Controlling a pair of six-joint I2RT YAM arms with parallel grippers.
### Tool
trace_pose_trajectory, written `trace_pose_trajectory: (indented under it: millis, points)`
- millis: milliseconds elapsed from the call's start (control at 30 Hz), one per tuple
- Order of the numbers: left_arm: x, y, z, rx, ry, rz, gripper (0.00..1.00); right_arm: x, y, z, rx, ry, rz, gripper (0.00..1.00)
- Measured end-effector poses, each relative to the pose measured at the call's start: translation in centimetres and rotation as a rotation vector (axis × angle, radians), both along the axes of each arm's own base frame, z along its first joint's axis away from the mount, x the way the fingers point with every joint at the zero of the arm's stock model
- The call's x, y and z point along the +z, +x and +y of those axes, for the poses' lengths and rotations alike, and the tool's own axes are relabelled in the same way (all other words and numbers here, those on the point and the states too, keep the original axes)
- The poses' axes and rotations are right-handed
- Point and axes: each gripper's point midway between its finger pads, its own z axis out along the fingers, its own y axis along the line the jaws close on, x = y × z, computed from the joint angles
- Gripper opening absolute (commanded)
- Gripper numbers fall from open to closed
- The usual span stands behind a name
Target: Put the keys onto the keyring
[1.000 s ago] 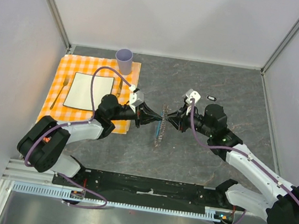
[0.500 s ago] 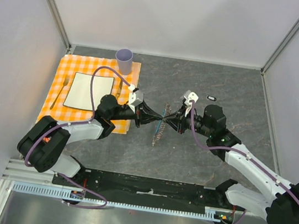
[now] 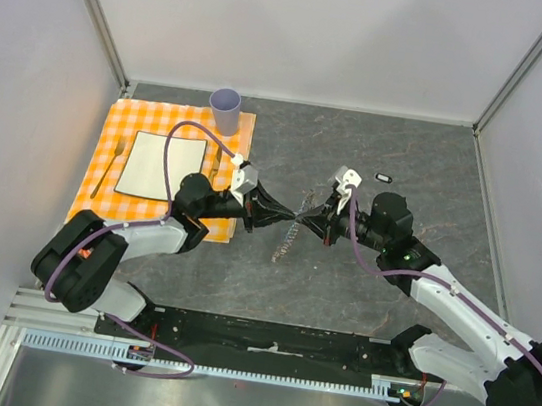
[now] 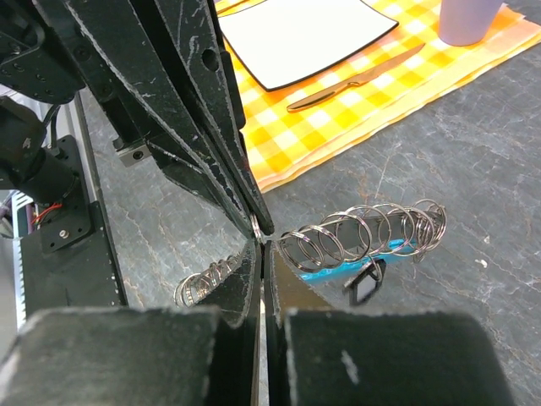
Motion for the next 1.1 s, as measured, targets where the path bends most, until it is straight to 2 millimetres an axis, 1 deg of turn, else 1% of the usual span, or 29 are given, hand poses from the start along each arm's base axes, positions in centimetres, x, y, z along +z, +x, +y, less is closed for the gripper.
trace_pose_trajectory:
  millis: [67,100,167,200,300,367,467,533,633,800,900,1100]
  points:
    - [-0.1,-0.1,0.1,-0.011,0.005,0.003,0.25,-0.2,-0.2,0.0,0.008,-0.008,0.006,0.0]
    - [-0.1,-0.1,0.2,-0.012,0.007,0.005,0.32,-0.4,-0.3,-0.1,0.009,-0.016,0.012,0.0]
    - [0.0,-0.1,0.6,-0.014,0.014,0.005,0.36,-1.2,-0.6,-0.4,0.008,-0.043,0.036,0.0]
    - [0.1,-0.2,0.8,-0.014,0.021,-0.003,0.41,-1.6,-0.7,-0.5,0.008,-0.055,0.046,0.0]
    - [0.9,-0.2,1.2,-0.021,0.052,-0.037,0.43,-2.4,-1.1,-0.8,0.012,-0.084,0.071,0.0]
    - [1.7,-0.2,1.1,-0.036,0.069,-0.067,0.45,-2.6,-1.2,-0.9,0.014,-0.095,0.079,0.0]
    - [2.4,-0.2,0.9,-0.071,0.092,-0.106,0.45,-2.7,-1.4,-1.0,0.018,-0.104,0.084,0.0]
    - [2.3,-0.3,0.7,-0.098,0.106,-0.103,0.45,-2.6,-1.4,-1.0,0.021,-0.107,0.08,0.0]
    - [1.4,-0.4,0.4,-0.136,0.128,-0.075,0.44,-2.4,-1.5,-1.0,0.029,-0.108,0.073,0.0]
    - [-0.5,-1.0,0.1,-0.2,0.162,-0.006,0.42,-2.3,-1.6,-1.0,0.033,-0.107,0.071,0.0]
    - [-0.9,-1.3,-0.2,-0.233,0.171,0.016,0.4,-2.2,-1.6,-1.0,0.036,-0.107,0.068,0.0]
    - [-1.0,-1.4,-0.7,-0.274,0.183,0.044,0.36,-2.2,-1.6,-1.0,0.039,-0.107,0.067,0.0]
